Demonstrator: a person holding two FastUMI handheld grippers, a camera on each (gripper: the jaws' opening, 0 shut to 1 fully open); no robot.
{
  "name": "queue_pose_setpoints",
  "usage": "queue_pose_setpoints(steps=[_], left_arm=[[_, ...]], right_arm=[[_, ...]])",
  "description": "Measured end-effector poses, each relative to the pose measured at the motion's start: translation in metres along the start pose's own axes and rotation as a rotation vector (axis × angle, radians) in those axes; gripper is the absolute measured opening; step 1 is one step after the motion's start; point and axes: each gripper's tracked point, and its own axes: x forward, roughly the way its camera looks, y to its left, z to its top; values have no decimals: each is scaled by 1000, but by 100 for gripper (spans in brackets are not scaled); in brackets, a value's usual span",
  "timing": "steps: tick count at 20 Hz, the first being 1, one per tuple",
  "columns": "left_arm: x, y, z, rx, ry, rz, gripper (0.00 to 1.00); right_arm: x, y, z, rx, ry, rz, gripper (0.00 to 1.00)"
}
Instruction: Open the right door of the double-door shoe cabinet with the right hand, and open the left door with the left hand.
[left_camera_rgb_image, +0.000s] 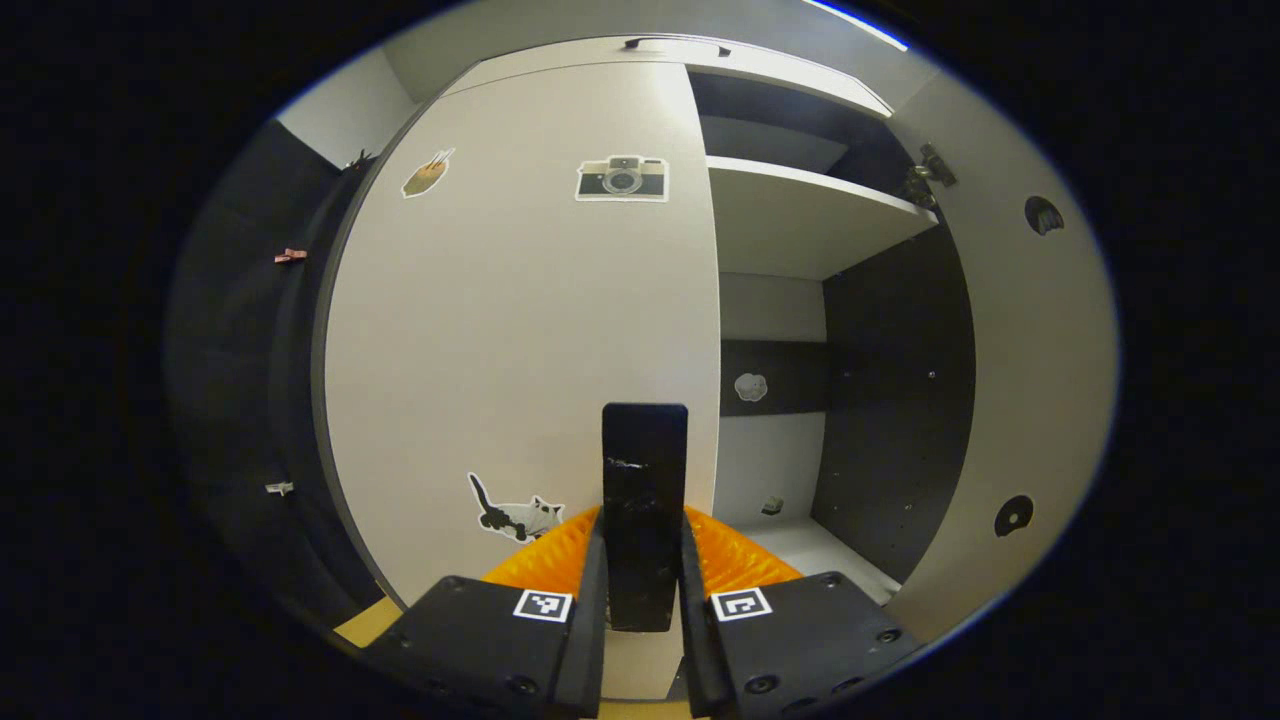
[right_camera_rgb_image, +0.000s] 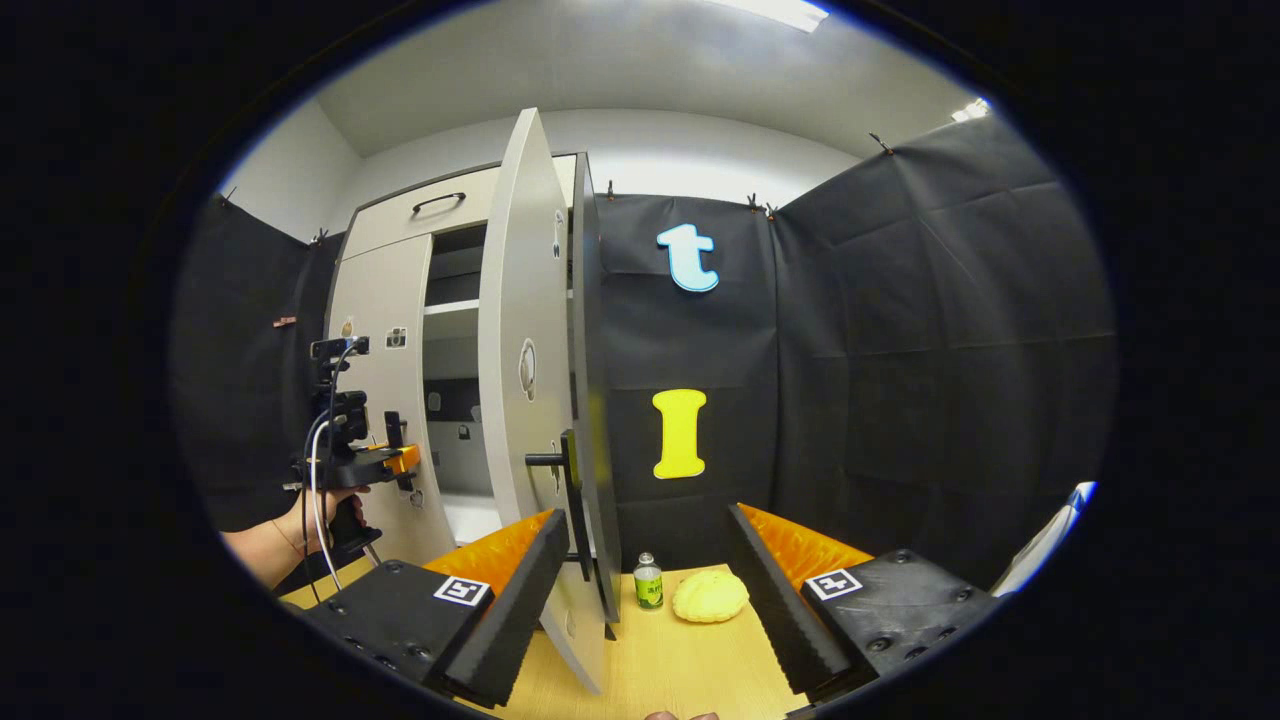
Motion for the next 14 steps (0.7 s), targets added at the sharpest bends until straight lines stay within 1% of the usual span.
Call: queue_pose_setpoints(steps=[1,2,3,4,6,9,10,12,14], left_arm=[[-1,-1,0,8,8,2,37],[0,-1,-2,31,27,-2,35],[-2,-1,0,31,28,-5,33],[-1,-2,-1,22,30,-7,27],[-3,-1,-1,27,42,-15,19],[-12,1,-1,4,56,-52,17],[-17,2,-2,-3,49,-54,16],[-18,6,0,15,32,-52,16],[-24,10,-2,-1,36,-68,16]], right_arm=[[0,0,0,5,2,-2,98],[-2,1,1,12,2,1,98],[-3,2,1,18,2,3,98],[-5,3,2,23,2,7,98],[-7,7,4,24,-2,14,98],[-9,13,4,11,-7,11,98],[-12,13,3,8,-4,5,98],[-20,14,2,10,5,-15,98],[-26,16,3,32,4,-29,98]])
